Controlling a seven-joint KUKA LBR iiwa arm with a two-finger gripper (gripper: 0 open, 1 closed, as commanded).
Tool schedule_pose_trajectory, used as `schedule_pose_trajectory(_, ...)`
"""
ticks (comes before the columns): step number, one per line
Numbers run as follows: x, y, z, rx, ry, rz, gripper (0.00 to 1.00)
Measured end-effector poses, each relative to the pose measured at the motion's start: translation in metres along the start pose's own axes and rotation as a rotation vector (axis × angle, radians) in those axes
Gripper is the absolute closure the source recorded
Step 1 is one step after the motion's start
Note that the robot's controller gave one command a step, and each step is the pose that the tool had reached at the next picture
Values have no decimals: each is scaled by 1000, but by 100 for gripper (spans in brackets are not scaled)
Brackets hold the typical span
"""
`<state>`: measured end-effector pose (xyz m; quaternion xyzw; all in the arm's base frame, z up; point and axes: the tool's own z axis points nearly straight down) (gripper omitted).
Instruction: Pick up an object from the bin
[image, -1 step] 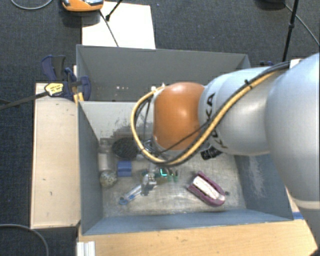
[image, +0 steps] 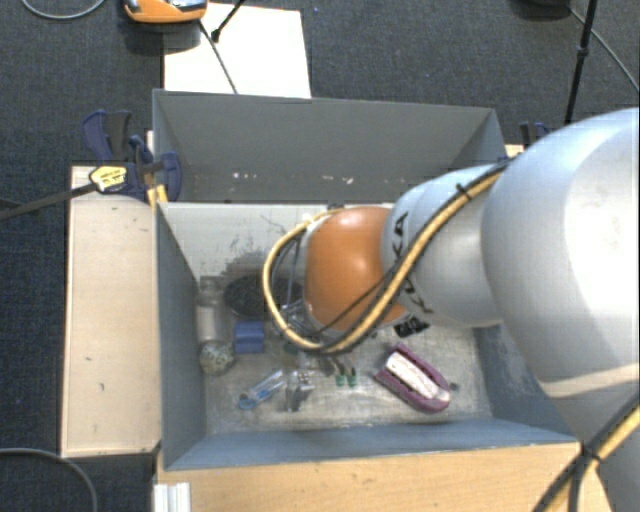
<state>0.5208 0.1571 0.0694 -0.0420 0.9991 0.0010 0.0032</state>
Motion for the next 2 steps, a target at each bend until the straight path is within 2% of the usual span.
schedule_pose_trajectory(1, -2, 1, -4, -2, -7, 5, 100)
schedule_pose_trajectory(2, -1, -1, -163, 0, -3, -39, 100)
